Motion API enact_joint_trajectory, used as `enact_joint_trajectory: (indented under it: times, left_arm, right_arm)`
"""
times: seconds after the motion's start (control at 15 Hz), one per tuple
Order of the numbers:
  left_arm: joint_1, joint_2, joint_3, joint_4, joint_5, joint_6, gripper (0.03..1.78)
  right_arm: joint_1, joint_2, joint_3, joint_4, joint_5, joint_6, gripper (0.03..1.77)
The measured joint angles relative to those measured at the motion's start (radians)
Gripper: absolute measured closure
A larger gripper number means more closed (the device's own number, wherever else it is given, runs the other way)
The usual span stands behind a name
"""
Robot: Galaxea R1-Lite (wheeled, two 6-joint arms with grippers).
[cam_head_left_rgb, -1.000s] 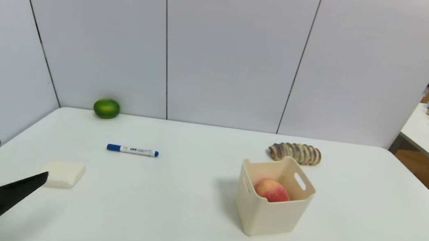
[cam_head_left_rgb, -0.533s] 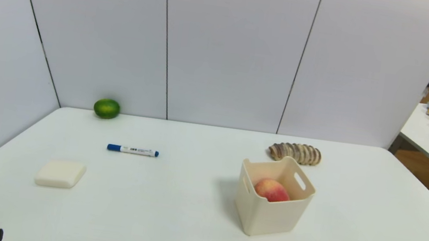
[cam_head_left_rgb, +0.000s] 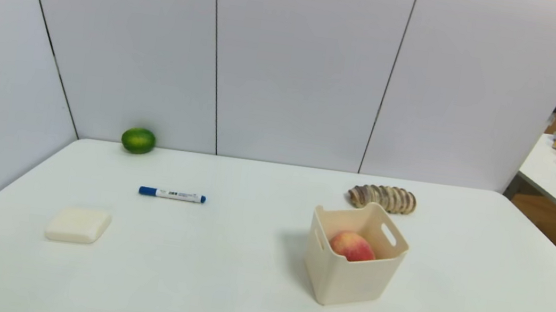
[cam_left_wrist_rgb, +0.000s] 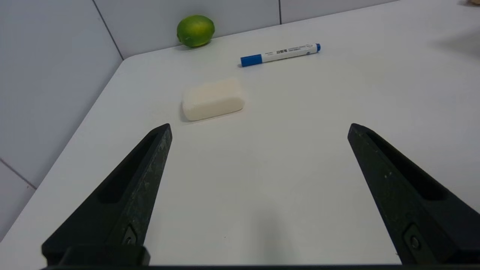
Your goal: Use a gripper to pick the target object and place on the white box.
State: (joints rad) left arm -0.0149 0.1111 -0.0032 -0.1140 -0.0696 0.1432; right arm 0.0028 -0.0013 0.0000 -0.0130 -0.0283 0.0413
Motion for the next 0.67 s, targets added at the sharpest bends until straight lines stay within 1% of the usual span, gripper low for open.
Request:
enact_joint_trajectory:
  times: [0.13, 0.2, 0.33, 0.47, 0.67]
  left_arm:
    - [0.005, -0.064, 0.003, 0.094, 0.052, -0.007, 0.12]
    - [0.006, -0.080, 0.003, 0.109, 0.059, -0.022, 0.12]
    - [0.007, -0.100, 0.003, 0.110, 0.058, -0.079, 0.12]
    - [0.008, -0.109, 0.003, 0.111, 0.057, -0.087, 0.12]
    - [0.007, -0.112, 0.003, 0.111, 0.070, -0.130, 0.12]
  right_arm:
    - [0.000, 0.000, 0.000, 0.000, 0.001, 0.000, 0.10]
    - [0.000, 0.000, 0.000, 0.000, 0.000, 0.000, 0.10]
    - [0.000, 0.000, 0.000, 0.000, 0.000, 0.000, 0.10]
    - [0.000, 0.000, 0.000, 0.000, 0.001, 0.000, 0.10]
    - [0.000, 0.000, 0.000, 0.000, 0.000, 0.000, 0.10]
